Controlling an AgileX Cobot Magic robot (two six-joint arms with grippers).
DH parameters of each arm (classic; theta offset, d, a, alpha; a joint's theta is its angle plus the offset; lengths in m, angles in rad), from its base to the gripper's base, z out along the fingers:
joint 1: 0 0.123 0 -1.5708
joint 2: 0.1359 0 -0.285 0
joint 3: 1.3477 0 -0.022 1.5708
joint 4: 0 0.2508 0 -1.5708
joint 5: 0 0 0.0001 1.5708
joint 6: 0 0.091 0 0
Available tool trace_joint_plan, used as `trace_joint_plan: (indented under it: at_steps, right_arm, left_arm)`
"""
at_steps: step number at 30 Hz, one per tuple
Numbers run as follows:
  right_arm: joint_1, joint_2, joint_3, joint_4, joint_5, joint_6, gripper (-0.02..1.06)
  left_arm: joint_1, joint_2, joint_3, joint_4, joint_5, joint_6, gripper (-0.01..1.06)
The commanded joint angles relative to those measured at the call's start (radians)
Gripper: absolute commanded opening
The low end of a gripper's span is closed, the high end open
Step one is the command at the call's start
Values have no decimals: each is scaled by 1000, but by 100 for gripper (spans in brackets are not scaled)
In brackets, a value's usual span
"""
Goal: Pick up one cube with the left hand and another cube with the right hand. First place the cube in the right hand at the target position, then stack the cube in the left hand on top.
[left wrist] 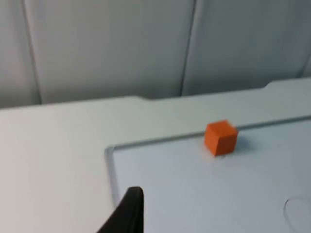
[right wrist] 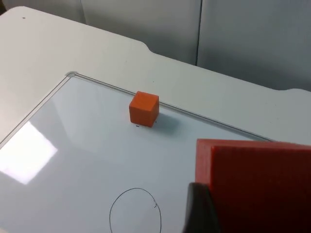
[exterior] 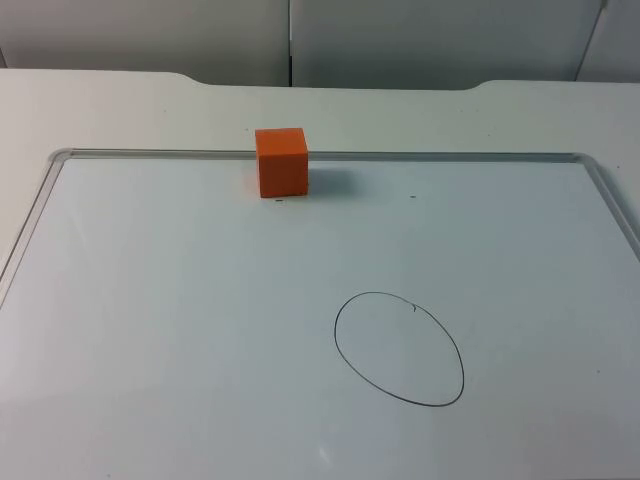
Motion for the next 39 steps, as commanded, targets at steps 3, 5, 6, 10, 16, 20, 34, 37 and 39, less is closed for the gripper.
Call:
trace_joint_plan:
  at_steps: [3, 5, 6, 10, 16, 20, 34, 37, 39]
  right_arm:
    - [1, -5, 3, -7, -46, -16, 0]
    - [1, -5, 3, -7, -60, -16, 0]
    - [1, -5, 3, -7, -68, -16, 0]
    - [1, -5, 3, -7, -87, -16, 0]
    - [1, -5, 3, -7, -106, -16, 0]
    - [1, -5, 3, -7, -120, -16, 0]
    - [1, -5, 3, -7, -154, 9, 0]
    - [1, -5, 3, -7, -156, 9, 0]
    - [1, -5, 3, -7, -158, 9, 0]
  left_arm:
    - [4, 178, -96, -327, -205, 262, 99]
    - [4, 224, -126, -405, -230, 349, 99]
    - [4, 283, -158, -490, -241, 423, 99]
    - [4, 467, -264, -670, -243, 611, 99]
    - [4, 855, -494, -780, -123, 709, 99]
    - [-12, 1138, -666, -785, -18, 673, 99]
    - [-358, 1736, -1014, -146, -189, -22, 99]
    - [-394, 1832, -1085, -30, -150, -122, 99]
    - [-418, 1916, -1154, 19, -106, -166, 99]
